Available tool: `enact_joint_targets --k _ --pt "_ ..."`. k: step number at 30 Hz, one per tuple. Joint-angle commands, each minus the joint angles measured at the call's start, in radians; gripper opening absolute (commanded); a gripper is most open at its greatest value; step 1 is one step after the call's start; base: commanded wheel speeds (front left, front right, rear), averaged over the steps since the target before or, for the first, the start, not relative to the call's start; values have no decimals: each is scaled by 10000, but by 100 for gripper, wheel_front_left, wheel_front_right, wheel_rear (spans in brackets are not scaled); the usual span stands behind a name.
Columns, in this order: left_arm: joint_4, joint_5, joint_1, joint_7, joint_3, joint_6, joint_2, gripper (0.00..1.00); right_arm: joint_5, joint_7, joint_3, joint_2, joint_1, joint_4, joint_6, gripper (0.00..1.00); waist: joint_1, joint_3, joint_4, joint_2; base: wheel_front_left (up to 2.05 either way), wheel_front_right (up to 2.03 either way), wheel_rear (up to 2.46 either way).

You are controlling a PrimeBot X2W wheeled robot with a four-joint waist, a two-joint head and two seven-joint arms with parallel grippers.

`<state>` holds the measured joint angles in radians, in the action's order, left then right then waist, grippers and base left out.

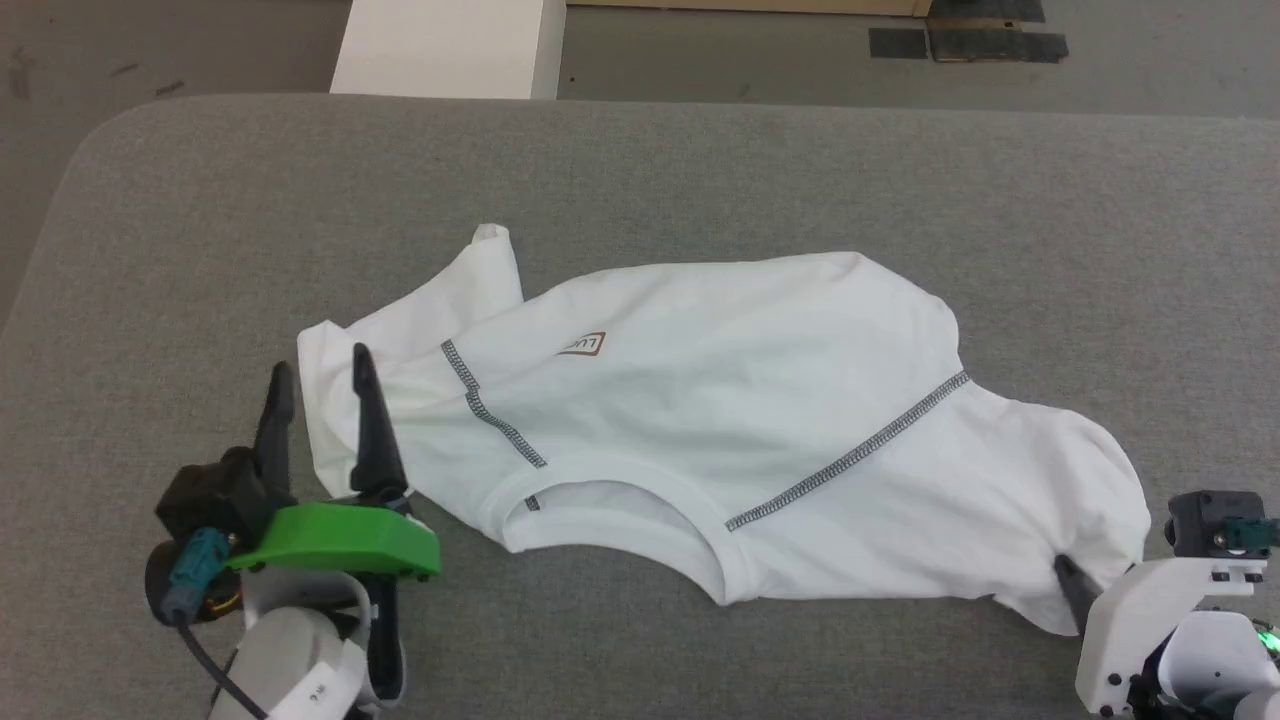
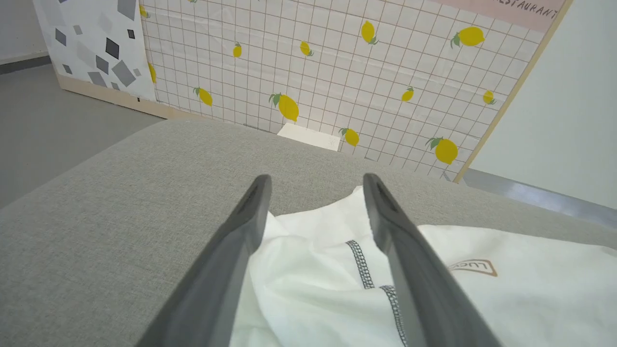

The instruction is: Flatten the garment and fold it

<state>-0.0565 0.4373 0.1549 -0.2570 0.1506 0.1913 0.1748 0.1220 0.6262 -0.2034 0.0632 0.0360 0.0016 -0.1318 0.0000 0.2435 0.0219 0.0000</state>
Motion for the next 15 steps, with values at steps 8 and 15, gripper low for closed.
enact_joint_targets --k 8,15 --pt "-268 -694 85 -46 -305 -781 -540 100 -1376 -814 -1446 473 -1455 256 11 0 0 231 138 0 0 0 0" --pt "-645 -946 258 -46 -415 -1270 -772 100 -1874 -1502 -2667 1654 -2861 1716 11 0 0 362 318 0 0 0 0"
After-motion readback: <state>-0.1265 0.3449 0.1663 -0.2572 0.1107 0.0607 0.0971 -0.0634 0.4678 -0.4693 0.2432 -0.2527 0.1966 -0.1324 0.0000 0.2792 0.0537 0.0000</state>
